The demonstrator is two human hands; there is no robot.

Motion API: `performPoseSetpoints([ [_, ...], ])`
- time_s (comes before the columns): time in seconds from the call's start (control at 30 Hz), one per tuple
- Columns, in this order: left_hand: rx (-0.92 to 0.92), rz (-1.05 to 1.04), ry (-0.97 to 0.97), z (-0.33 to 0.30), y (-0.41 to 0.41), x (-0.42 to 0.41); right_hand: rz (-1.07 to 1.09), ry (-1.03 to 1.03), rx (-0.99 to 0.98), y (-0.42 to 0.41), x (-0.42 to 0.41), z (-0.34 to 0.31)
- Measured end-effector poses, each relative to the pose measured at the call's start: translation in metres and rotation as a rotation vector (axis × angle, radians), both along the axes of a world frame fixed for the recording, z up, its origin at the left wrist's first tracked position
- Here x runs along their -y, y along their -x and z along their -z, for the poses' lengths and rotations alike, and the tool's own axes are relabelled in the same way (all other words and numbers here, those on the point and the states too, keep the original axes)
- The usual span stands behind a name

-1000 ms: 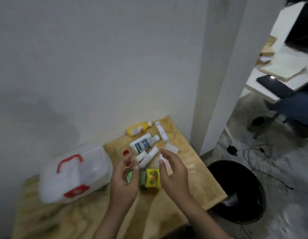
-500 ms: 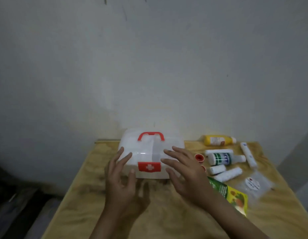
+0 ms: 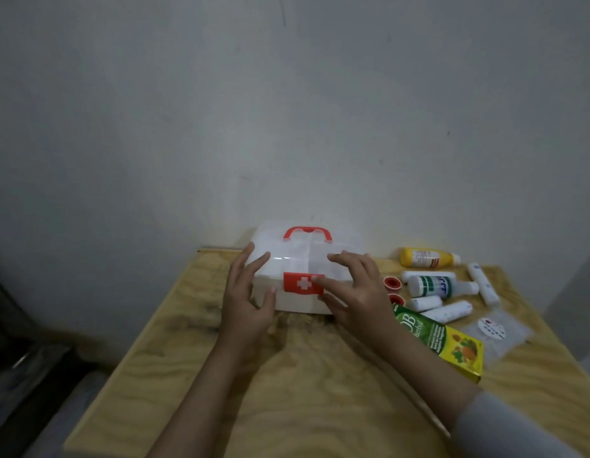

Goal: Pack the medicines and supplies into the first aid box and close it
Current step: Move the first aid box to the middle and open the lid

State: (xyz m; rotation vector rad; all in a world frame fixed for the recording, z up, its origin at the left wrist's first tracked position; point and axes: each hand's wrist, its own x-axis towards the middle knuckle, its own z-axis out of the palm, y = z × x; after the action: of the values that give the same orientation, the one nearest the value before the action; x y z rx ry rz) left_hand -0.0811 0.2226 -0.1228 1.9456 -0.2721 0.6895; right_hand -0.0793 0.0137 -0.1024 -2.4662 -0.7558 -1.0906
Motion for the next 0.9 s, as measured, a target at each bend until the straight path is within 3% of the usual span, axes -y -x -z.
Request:
performPoseSetpoints([
  [0.53,-0.018,-0.1,-0.094,-0.001,0.004,0.017,-0.086,-0.1,0.014,0.001,0.0,0.0],
  [0.9,-0.188,-0.15,0.133,-0.011,0.007,0.032,0.001,-0.089,0.124,-0.017,-0.004,-0.051],
])
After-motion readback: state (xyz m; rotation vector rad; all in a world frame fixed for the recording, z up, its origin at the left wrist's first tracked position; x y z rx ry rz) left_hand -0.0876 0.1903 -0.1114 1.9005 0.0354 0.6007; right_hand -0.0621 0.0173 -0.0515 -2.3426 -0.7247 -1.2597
